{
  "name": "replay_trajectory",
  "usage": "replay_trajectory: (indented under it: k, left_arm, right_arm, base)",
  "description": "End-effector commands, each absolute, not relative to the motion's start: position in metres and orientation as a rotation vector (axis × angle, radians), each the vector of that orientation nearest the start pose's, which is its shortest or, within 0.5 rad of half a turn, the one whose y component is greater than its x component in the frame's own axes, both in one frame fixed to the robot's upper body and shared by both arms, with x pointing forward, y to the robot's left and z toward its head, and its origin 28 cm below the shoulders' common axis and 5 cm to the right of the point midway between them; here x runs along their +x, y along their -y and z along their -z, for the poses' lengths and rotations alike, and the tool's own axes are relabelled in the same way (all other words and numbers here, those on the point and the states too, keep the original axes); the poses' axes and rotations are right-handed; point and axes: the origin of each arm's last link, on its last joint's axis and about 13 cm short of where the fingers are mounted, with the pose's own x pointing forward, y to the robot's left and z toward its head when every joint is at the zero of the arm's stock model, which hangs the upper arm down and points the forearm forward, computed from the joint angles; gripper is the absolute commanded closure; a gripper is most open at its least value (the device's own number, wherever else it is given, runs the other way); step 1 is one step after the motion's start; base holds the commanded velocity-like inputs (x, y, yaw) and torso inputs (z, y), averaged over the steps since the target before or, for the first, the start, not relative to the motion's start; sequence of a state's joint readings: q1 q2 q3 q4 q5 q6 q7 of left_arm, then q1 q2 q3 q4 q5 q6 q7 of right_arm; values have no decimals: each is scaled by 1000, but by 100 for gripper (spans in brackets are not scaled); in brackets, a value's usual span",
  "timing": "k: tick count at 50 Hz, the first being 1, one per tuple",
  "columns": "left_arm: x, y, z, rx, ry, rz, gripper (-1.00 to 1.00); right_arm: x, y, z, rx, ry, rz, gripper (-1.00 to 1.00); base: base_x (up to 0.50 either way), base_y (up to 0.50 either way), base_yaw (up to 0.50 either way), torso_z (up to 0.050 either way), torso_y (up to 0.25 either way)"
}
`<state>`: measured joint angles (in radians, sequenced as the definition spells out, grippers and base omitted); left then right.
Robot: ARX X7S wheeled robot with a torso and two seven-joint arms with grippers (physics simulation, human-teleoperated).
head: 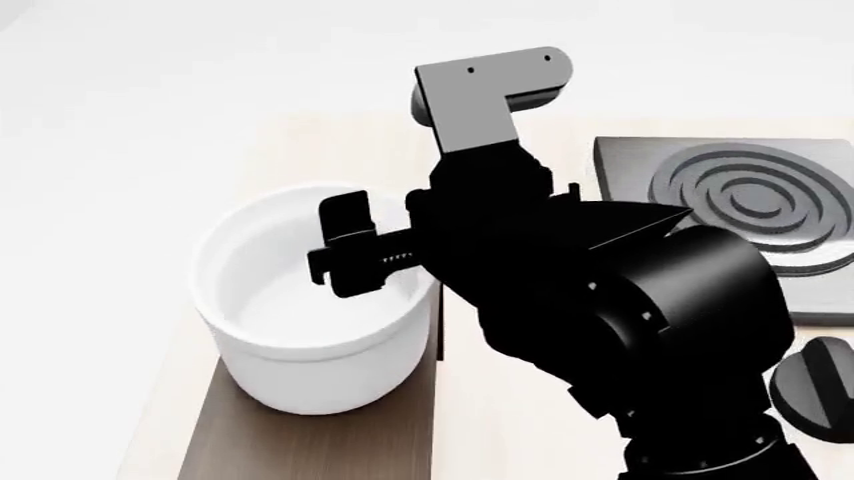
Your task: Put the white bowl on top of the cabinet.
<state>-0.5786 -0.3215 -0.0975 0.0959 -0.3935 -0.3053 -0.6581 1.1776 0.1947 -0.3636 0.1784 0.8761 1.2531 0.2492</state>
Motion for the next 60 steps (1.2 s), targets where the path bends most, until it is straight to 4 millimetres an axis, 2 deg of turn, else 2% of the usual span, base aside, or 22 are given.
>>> replay_trajectory:
  k: [1,11,25,36,60]
  left_arm:
    - [308,-293,-185,-213,355,-673,-100]
    - [307,-293,-185,-216,355,-671,-100]
    - [308,-292,-184,-220,352,-664,-100]
    - [308,-292,-183,-215,354,-665,-100]
    - [307,-290,-183,-211,355,-652,-100]
  right_arm:
    - [344,67,-253,-49,-327,-411,-100]
    - [345,83,-262,-28,-204,-332,-100]
    - [336,108,-258,-38,-71,-196,-100]
    - [329,126,-236,-95,-2,4,-100]
    - [314,165,-181,-113,-73,251,-100]
  base:
    - [0,0,0,0,0]
    - [0,0,0,0,0]
    - [0,0,0,0,0]
    - [0,0,0,0,0]
    - [0,0,0,0,0]
